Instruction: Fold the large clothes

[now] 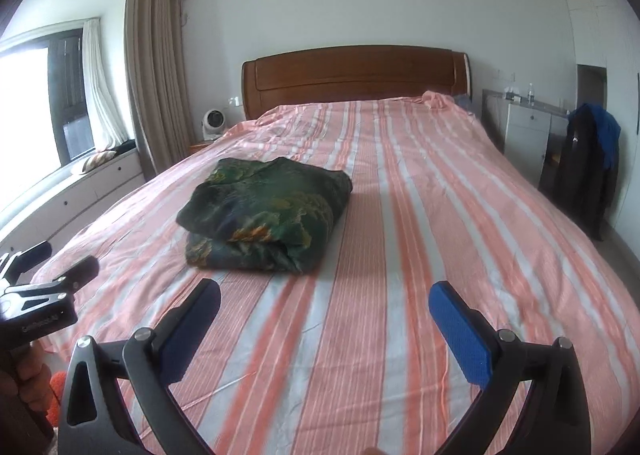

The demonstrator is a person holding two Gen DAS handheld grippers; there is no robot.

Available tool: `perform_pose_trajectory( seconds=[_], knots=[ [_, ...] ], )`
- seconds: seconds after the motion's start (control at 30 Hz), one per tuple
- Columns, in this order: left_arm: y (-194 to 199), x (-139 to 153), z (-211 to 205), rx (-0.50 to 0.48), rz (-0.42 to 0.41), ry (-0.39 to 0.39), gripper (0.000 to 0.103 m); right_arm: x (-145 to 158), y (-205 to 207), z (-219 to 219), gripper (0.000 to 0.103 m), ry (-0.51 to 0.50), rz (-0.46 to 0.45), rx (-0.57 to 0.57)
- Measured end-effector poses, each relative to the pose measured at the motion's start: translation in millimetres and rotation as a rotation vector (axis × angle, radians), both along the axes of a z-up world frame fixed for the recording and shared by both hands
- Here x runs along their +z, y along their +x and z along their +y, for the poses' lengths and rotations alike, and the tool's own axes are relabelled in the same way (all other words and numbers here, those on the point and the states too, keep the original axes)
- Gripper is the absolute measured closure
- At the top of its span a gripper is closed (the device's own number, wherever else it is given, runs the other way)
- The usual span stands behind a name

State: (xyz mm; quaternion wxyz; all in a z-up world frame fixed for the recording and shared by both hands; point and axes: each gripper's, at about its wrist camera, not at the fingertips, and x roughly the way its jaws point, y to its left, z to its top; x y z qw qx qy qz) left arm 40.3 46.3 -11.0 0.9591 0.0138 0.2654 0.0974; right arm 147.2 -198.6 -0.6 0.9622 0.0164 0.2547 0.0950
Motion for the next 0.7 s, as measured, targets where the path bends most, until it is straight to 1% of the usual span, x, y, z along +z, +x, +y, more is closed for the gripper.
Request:
perform_pose_trajectory(
  seconds=[0.07,0.2,0.37,0.57,0.7],
  knots=[
    [-1.8,0.6,0.2,-0.003,0.013,-0.018,0.000,-2.4,-2.5,4.4,0.000,0.000,0.011,0.017],
    [-4.2,-0.8,-3.3,-0.005,0.040,0.003,0.000,-5.9,-6.4,14.4,0.000,0.013,0.048,0.049],
    [-9.7,-2.7,-5.1,-0.006,0.068,-0.007,0.000,-8.7,-12.6,23.8,0.000,-0.008,0.064,0.061],
    [-24.2,-5.0,-5.0,-0.036,0.059,0.004,0.000,-8.5,-28.7,33.4,0.000,-0.074,0.047,0.043],
    [-38.1,-3.2,-8.4,-0.080,0.041,-0.003,0.000,-2.9,-50.9,34.6,0.000,-0.053,0.011,0.055]
  ],
)
